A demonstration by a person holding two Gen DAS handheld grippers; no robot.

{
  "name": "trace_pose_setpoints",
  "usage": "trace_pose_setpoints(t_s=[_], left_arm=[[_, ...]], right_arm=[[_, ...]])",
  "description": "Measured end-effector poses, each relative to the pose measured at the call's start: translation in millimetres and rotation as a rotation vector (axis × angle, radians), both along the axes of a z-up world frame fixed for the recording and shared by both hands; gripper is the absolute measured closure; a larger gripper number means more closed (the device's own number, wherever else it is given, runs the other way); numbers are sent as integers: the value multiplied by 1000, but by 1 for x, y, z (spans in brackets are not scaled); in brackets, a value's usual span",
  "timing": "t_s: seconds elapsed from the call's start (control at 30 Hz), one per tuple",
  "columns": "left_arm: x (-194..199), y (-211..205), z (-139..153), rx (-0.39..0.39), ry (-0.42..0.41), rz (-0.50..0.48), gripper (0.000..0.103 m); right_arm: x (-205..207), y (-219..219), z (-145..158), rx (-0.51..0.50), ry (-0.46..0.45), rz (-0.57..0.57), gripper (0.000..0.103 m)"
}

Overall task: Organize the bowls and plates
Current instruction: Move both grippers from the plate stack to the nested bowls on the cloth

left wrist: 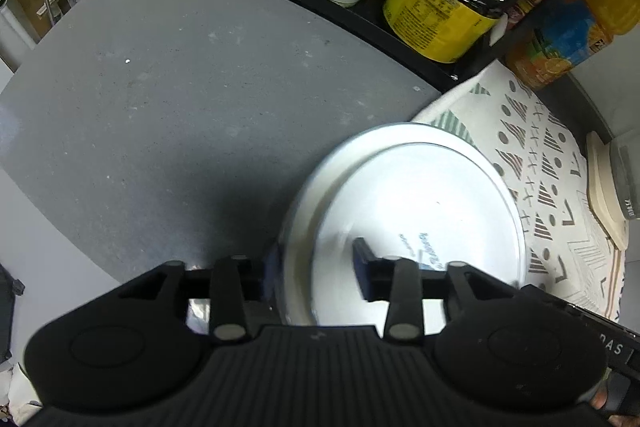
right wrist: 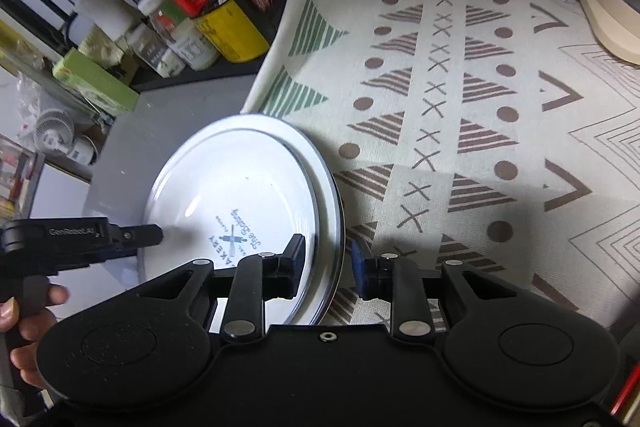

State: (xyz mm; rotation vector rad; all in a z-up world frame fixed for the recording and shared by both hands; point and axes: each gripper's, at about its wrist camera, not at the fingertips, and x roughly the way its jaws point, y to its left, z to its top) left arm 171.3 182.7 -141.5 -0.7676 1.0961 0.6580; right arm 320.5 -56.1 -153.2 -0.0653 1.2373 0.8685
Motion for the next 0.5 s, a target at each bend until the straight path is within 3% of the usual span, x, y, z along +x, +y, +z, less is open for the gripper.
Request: trace_pose_setpoints(t_s=[0.13, 0.37, 0.43, 0.5], left_arm=[[6, -14, 15, 21, -23, -29, 45], [27, -50, 41, 35, -77, -99, 31], [32, -61, 47, 39, -96, -118, 26], [37, -73, 53, 48, -110, -137, 22]], right_arm=[[3, -17, 14, 27, -12, -15, 52], [6, -55, 39, 70, -55, -52, 31], [6, -68, 46, 84, -72, -69, 21], [7, -81, 53, 93, -88, -85, 18]])
